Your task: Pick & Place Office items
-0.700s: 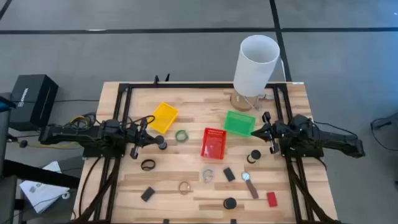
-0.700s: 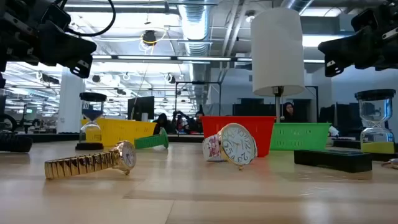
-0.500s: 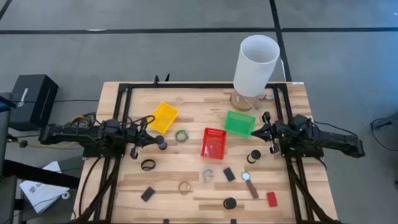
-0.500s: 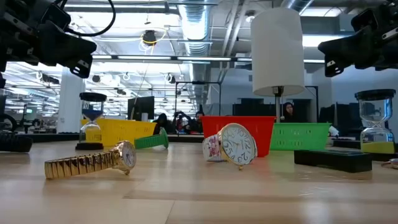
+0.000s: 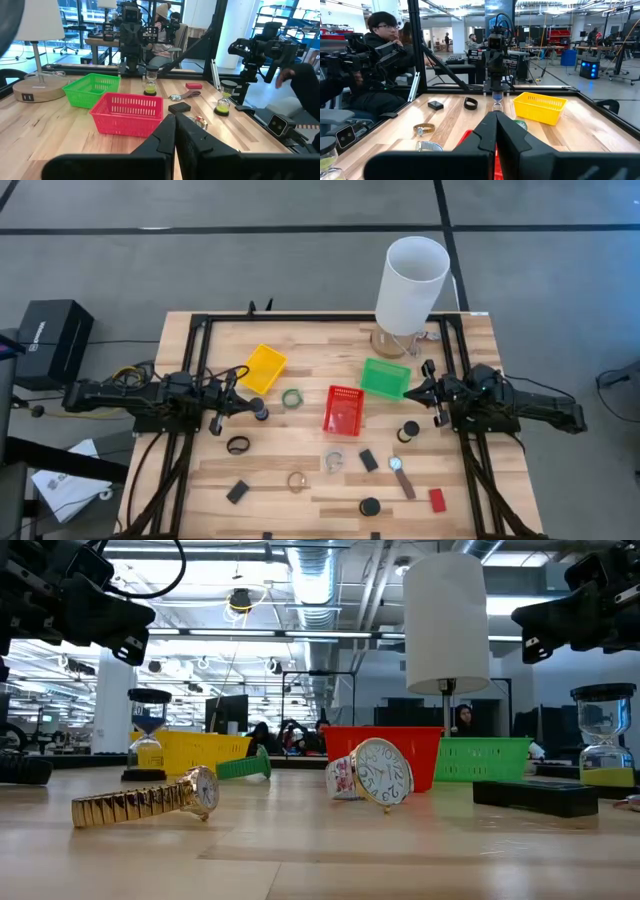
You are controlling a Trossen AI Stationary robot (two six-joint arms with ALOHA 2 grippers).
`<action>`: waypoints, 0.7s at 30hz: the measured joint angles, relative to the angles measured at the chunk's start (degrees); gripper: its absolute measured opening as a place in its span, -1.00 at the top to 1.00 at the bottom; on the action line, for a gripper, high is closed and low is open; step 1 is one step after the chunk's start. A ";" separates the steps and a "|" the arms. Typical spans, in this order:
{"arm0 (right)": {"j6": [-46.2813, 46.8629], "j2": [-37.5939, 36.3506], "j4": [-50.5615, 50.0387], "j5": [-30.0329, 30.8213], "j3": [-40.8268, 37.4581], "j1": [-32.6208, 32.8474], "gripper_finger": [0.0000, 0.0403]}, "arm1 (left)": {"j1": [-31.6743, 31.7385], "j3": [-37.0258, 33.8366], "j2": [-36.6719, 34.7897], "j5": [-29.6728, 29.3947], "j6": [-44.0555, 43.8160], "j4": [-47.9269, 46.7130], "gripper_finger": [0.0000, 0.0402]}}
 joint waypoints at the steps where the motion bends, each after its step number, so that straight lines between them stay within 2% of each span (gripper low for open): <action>1: 0.00 0.02 0.00 0.02 0.00 0.00 0.99 | 0.00 0.00 -0.02 0.00 0.00 0.02 1.00; 17: 0.00 0.00 0.22 0.02 0.02 0.00 0.99 | 0.00 -0.01 -0.01 -0.12 0.15 6.83 1.00; 21: -0.99 0.02 0.51 0.43 0.01 0.00 0.99 | 0.00 0.00 -0.02 -4.64 0.17 9.86 1.00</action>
